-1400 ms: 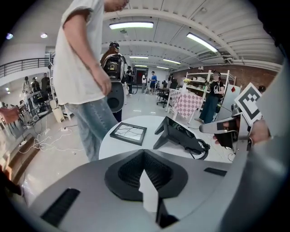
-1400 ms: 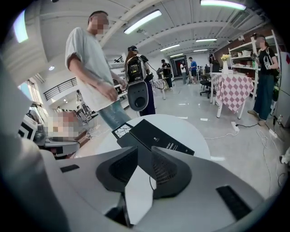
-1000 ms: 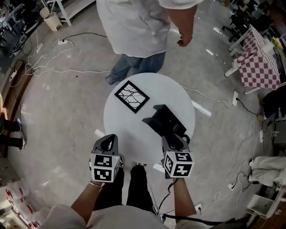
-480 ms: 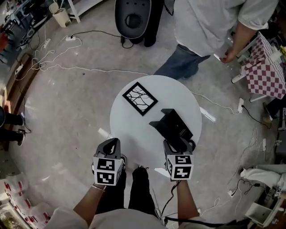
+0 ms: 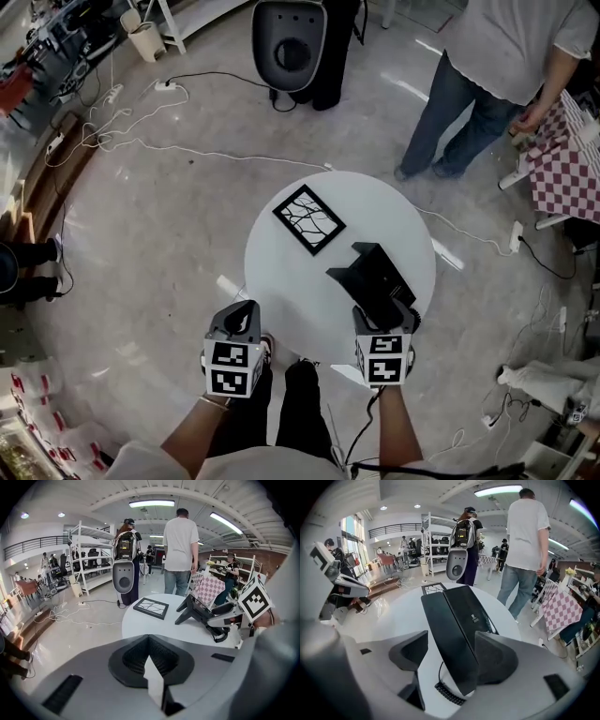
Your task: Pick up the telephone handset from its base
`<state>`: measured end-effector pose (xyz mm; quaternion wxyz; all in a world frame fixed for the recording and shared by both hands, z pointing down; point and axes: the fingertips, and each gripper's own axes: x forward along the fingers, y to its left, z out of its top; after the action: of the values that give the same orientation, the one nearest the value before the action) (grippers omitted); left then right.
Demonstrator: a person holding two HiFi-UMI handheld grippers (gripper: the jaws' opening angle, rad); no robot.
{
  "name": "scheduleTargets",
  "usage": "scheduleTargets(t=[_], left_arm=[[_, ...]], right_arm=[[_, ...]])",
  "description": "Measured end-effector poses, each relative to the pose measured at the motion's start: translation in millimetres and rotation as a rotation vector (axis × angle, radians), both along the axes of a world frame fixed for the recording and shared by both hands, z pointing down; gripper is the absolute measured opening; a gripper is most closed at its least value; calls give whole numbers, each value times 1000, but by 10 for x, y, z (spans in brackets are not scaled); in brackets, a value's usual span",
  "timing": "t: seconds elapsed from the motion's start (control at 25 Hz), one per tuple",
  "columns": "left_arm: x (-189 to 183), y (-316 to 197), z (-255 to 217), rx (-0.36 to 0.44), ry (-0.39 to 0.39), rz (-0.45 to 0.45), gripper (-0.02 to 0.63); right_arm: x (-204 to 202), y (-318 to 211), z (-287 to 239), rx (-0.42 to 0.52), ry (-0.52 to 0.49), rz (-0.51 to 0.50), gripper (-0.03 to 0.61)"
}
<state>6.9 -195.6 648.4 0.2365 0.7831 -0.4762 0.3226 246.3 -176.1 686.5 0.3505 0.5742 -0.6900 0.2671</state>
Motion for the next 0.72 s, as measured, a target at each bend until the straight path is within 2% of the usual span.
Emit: scheduleTargets(t=[0.2, 0.52, 0.72], left_arm=[[-26, 22, 25, -4, -3, -17, 9], [-87, 23, 3, -10, -8, -39, 9], [-66, 69, 33, -16, -9, -42, 9]], right_arm=[[25, -45, 56, 12, 99, -40, 308], [-20, -98, 92, 12, 134, -79, 311], [18, -119, 177, -2, 195, -102, 311]])
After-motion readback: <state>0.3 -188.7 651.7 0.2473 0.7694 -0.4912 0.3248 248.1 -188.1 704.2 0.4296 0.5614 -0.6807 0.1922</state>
